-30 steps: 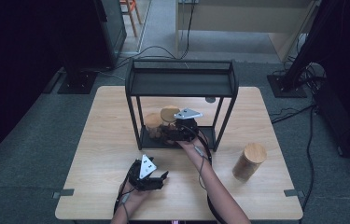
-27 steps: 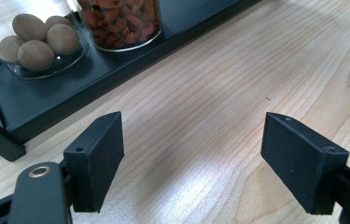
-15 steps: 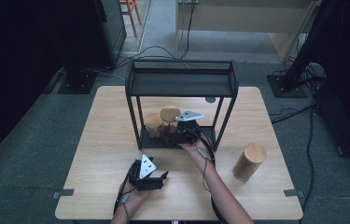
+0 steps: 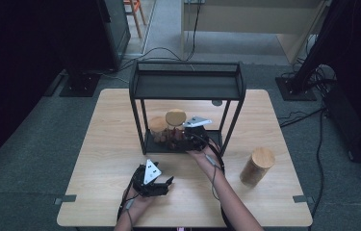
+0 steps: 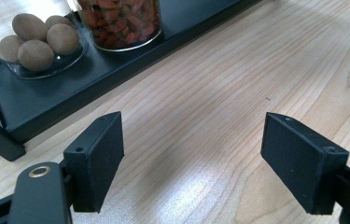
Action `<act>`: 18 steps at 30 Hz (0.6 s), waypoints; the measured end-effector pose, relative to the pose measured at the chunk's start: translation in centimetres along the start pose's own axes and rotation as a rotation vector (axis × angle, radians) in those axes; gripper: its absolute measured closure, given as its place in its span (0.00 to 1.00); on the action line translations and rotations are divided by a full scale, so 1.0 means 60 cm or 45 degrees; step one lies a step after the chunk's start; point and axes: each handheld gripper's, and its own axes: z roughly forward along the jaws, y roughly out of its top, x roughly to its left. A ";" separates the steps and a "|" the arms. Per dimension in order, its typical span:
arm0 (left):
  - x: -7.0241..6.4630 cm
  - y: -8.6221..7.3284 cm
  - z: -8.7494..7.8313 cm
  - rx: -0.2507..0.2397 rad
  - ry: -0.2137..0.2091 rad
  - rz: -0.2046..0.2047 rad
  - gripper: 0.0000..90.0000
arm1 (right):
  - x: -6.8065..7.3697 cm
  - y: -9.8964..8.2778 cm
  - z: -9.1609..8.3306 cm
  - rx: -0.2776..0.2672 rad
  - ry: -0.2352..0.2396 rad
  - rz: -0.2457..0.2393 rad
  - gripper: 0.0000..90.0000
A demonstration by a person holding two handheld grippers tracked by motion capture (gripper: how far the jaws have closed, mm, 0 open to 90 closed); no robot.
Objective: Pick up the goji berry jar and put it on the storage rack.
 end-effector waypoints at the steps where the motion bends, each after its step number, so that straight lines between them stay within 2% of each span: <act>1: 0.000 0.000 0.000 0.000 0.000 0.000 0.24 | 0.000 -0.001 -0.001 -0.002 0.002 0.000 0.23; 10: 0.000 0.000 0.000 0.001 0.002 0.002 0.24 | 0.001 -0.010 -0.011 -0.004 0.016 0.001 0.23; 18: 0.000 0.000 0.000 0.001 0.001 0.001 0.24 | -0.001 -0.019 -0.021 0.023 0.025 0.012 0.23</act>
